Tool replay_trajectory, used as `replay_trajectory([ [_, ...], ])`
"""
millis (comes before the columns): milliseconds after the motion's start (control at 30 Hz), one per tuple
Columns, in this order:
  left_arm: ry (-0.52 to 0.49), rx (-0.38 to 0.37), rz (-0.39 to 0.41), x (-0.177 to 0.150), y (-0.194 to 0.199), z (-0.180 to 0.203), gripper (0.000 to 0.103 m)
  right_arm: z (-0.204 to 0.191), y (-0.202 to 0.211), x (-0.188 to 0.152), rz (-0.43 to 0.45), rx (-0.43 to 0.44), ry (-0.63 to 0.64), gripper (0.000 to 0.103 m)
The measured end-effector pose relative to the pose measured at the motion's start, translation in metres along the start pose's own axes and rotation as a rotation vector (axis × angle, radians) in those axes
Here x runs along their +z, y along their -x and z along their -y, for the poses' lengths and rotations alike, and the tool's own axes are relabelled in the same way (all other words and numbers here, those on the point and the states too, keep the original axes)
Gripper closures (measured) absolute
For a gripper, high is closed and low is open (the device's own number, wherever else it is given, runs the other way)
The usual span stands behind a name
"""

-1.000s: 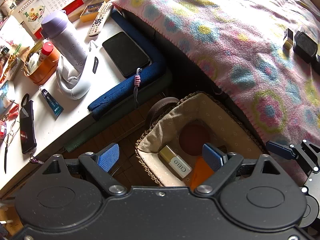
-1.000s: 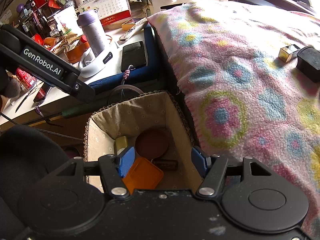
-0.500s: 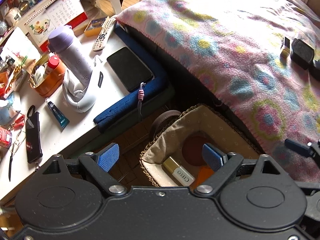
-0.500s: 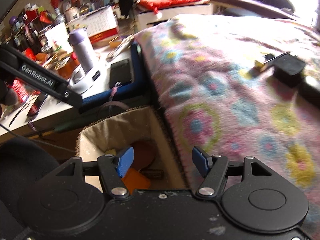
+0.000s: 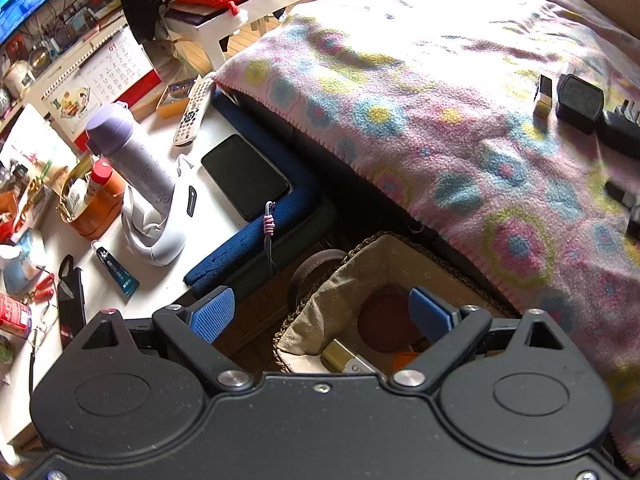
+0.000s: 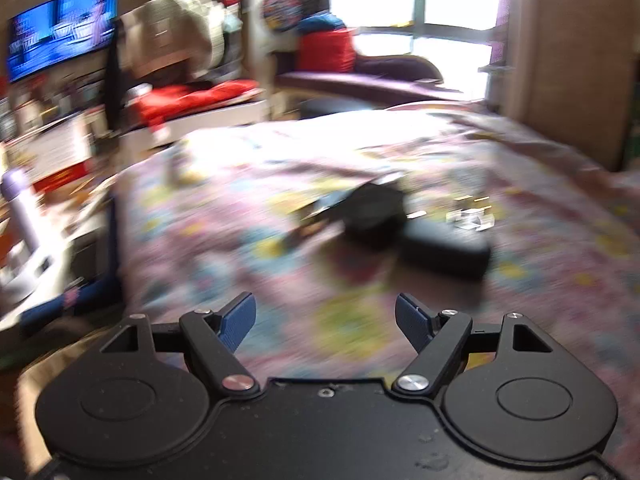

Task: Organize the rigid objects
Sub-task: 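Move both tools back toward the objects on the blanket, then grasp the black oval speaker with the right tool while the left tool grasps the black charger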

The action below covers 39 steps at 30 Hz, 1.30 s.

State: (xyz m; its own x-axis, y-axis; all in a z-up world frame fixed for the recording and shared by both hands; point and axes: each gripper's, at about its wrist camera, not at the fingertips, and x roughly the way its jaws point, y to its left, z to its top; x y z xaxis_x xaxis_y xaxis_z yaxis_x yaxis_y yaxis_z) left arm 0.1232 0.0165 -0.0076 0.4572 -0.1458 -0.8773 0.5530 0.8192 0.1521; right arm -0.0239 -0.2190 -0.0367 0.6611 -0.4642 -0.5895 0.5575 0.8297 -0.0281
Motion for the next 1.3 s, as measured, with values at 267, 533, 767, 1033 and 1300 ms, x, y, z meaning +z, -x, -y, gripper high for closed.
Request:
replay_trajectory([
  [267, -0.014, 0.033, -0.008, 0.002, -0.002, 0.005, 0.011, 0.05, -0.042, 0.01, -0.005, -0.209, -0.136, 0.023],
  [533, -0.014, 0.024, 0.005, 0.005, 0.0, 0.009, 0.011, 0.06, -0.086, 0.024, -0.043, -0.244, -0.183, 0.013],
  [767, -0.035, 0.033, 0.023, 0.007, 0.001, 0.016, 0.011, 0.064, -0.119, 0.029, -0.051, -0.262, -0.138, 0.013],
  [1033, -0.104, 0.018, 0.028, 0.03, -0.005, 0.055, 0.012, 0.089, -0.106, 0.024, -0.032, -0.145, -0.028, 0.013],
  [1300, -0.101, -0.022, 0.047, 0.088, -0.036, 0.141, 0.012, 0.131, -0.102, 0.015, 0.007, -0.007, -0.202, 0.012],
])
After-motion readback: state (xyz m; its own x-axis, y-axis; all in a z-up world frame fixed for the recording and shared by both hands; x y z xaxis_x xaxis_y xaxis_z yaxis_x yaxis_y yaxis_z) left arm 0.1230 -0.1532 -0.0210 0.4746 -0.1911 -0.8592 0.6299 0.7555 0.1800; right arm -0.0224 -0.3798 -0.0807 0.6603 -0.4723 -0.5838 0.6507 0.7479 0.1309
